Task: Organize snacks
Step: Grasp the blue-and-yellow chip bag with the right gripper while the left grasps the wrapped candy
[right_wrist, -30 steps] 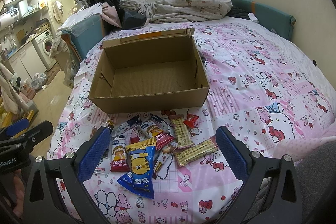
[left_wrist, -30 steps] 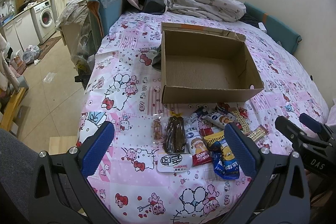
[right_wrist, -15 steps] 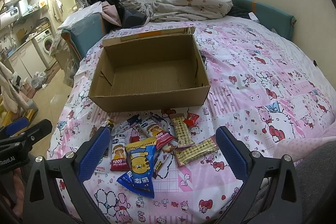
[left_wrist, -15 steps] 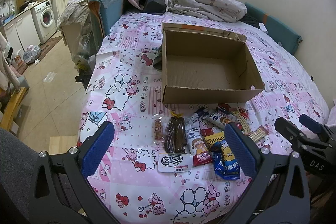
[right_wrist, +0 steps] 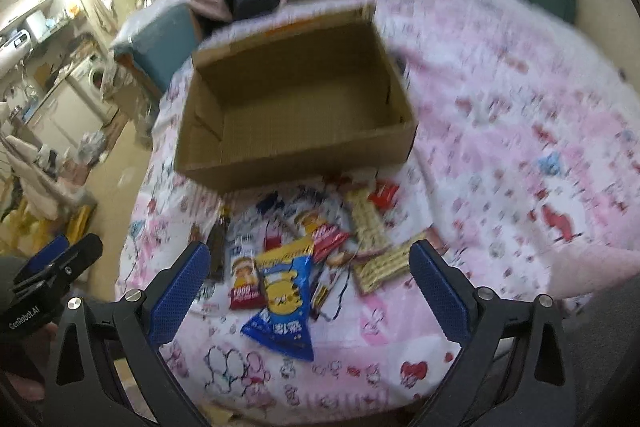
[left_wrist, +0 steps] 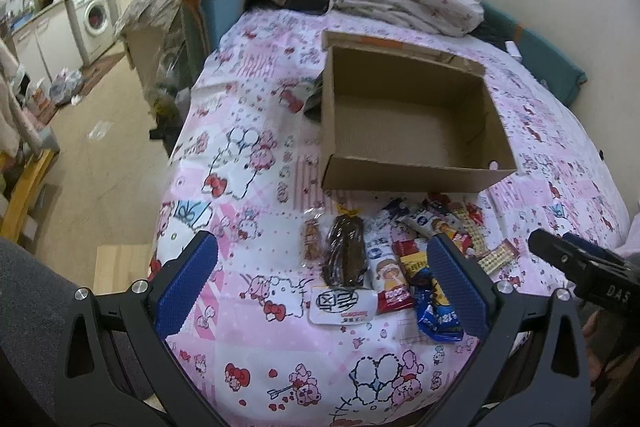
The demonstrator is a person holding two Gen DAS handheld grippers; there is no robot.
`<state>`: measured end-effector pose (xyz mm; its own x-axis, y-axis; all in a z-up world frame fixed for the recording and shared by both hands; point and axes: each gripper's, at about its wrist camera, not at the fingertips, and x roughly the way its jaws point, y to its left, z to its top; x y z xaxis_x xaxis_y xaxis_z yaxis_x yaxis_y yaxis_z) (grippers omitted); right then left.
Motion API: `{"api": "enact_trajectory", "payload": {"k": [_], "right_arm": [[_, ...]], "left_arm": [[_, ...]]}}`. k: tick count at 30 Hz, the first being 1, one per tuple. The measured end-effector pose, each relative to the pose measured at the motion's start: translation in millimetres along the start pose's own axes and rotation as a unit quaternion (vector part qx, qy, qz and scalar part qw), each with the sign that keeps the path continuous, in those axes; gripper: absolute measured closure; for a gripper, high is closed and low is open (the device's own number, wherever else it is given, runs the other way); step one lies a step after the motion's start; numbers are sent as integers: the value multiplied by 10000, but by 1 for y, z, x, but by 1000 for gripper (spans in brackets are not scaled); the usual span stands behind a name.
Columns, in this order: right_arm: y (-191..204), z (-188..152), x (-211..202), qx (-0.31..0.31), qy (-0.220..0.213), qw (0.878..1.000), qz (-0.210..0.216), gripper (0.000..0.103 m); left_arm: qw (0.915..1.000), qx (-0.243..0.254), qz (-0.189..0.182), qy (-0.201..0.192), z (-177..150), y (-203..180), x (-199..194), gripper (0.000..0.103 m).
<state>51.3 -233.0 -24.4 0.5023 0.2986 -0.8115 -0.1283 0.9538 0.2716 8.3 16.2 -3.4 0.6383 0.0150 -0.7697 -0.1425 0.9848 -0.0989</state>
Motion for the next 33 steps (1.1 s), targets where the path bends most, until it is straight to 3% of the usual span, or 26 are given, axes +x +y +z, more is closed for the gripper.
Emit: {"api": "enact_trajectory", "payload": {"k": [6,10,15,18,20,24,27,30,33], "right_arm": [[1,-7,65,171,1553,9871,343,27],[19,-19,96,-23,2061,9780,324,39],[34,-27,116,-453,2207,9741,-185,51],[32,-29,121,-537,2194,9735,-357,67],[29,-26,111,-463,2131,9757,-228,75],[17,-17,82,-224,1877,9819,146,77],[3,0,55,194,1590,9842,758,77],[-11,15,40,630,1394,9777,1437,77],[-24,23,33,949,1268,9727,1694,77]], "left_arm": [[9995,-197,20,234,-2,7,10,0],[9995,-196,26,251,-2,7,11,0],[9991,-251,42,325,-2,9,15,0],[9988,-315,72,381,-1,12,17,0],[9985,-358,76,404,-1,15,17,0],[9981,-426,107,430,0,20,17,0],[9966,-557,163,578,5,26,23,0],[9935,-699,143,888,15,30,33,0],[9916,-688,177,1078,21,29,41,0]]}}
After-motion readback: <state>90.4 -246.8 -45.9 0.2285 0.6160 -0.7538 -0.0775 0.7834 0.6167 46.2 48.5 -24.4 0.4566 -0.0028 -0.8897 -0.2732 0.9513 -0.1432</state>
